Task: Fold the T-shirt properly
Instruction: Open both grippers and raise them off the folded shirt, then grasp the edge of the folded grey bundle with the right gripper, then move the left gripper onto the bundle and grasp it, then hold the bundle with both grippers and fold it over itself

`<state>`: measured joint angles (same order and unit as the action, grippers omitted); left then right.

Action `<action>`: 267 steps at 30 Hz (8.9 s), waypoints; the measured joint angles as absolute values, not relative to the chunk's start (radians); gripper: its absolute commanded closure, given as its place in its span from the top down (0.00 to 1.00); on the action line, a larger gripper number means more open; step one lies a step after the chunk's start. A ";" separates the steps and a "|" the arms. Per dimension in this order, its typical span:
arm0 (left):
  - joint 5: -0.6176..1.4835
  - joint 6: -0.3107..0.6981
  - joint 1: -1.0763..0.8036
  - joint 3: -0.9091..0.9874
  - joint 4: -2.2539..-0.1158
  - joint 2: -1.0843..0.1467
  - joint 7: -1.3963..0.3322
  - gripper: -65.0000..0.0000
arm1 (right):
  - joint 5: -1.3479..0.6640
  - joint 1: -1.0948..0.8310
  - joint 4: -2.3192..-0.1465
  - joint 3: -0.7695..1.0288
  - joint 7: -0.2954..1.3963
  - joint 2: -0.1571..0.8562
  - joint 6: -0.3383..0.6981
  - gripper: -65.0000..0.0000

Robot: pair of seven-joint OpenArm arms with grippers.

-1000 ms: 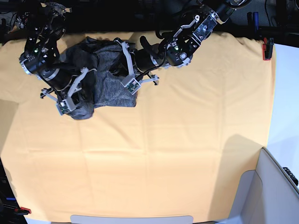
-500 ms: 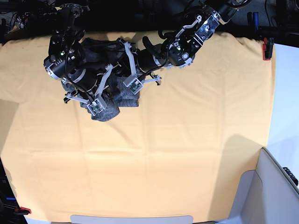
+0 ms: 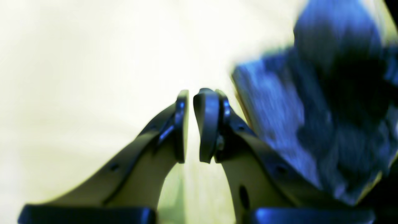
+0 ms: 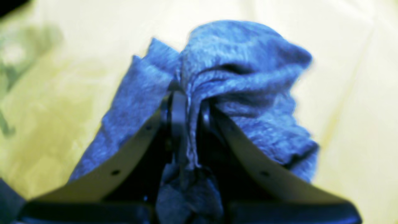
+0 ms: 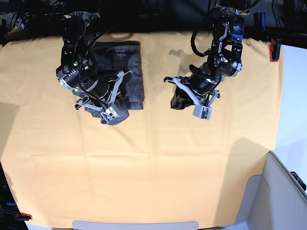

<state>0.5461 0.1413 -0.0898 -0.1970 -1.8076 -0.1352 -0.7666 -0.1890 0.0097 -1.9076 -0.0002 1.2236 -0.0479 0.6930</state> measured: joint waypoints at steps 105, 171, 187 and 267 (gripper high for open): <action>0.549 0.142 -0.113 -0.150 -1.804 -0.142 -0.773 0.11 | -0.044 -0.152 -2.025 -0.436 1.132 -0.031 0.617 0.00; 0.554 0.333 0.201 -0.713 -1.821 -0.096 -1.036 0.11 | -0.051 -0.307 -2.046 -0.098 1.117 0.110 0.505 0.00; 0.575 0.339 0.243 -0.745 -1.380 -0.084 -0.745 0.11 | -0.030 -0.315 -2.045 -0.206 1.118 0.111 0.496 0.00; 0.596 0.346 0.290 -0.746 -1.308 -0.152 -0.682 0.11 | -0.066 -0.434 -2.074 -0.155 1.018 0.239 0.299 0.00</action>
